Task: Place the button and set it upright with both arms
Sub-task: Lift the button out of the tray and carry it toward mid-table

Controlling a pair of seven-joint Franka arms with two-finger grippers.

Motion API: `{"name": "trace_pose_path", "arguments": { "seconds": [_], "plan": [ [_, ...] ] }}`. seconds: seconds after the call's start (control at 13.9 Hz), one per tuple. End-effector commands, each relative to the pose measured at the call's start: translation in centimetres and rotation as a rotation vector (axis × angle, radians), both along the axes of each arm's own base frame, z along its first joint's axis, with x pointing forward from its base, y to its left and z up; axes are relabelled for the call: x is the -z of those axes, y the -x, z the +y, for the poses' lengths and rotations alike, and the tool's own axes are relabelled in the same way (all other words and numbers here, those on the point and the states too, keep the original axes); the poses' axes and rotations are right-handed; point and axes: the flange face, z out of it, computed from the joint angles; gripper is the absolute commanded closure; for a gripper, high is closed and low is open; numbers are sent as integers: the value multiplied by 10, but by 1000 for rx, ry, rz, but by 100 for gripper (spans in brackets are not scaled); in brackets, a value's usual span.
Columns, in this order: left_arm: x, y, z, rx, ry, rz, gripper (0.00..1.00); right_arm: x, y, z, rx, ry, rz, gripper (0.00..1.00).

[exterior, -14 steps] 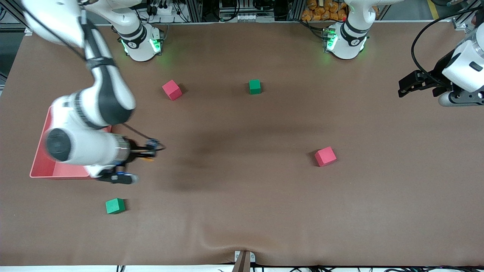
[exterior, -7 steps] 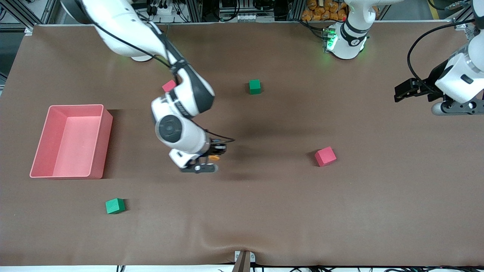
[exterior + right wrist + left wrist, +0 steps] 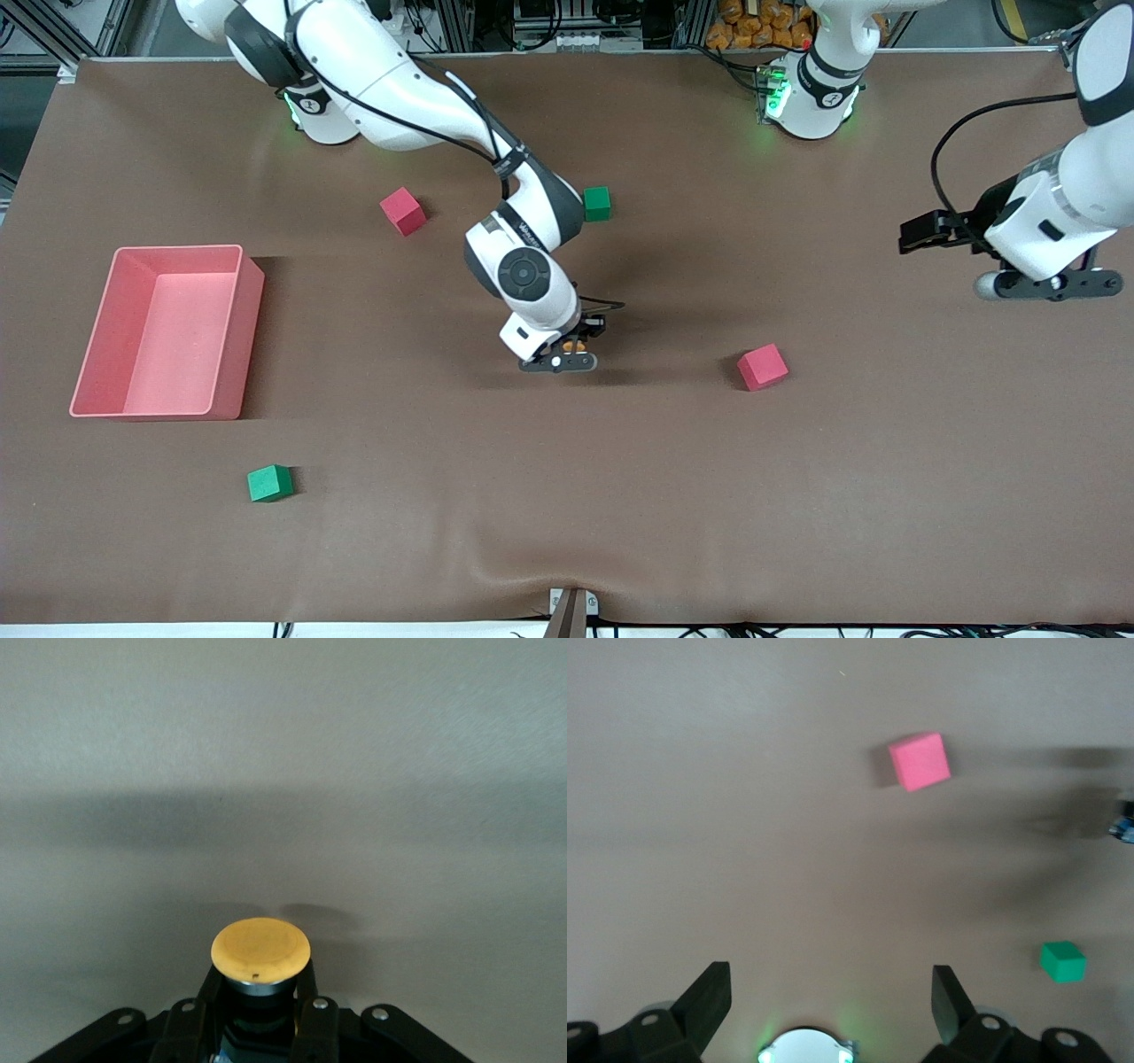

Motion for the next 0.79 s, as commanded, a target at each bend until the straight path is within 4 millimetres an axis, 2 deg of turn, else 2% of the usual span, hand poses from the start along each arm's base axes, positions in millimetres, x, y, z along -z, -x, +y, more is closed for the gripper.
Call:
{"name": "trace_pose_path", "arguments": {
  "seconds": [0.0, 0.07, 0.14, 0.22, 0.29, 0.43, 0.5, 0.72],
  "plan": [
    [19, -1, -5, -13, 23, 35, 0, 2, -4, 7, 5, 5, -27, 100],
    [31, -3, -6, -10, 20, 56, 0, 6, -5, 8, 1, 0, -42, 98],
    [43, -3, -12, 5, 17, 83, 0, 9, -2, 12, -7, 1, -51, 88],
    [56, 1, -18, 15, 14, 117, 0, 10, -1, 13, -5, -5, -56, 61],
    [64, 3, -24, 26, 12, 135, 0, 9, -1, 14, -8, -3, -61, 1],
    [74, 4, -48, 63, 3, 154, 0, 5, -2, 14, -15, -3, -73, 0],
    [76, 8, -68, 56, -18, 157, 0, 1, -6, 12, -9, -6, -76, 0],
    [96, 13, -127, -41, -95, 189, 0, -24, -14, 11, 1, -27, -98, 0]
  ]
}}
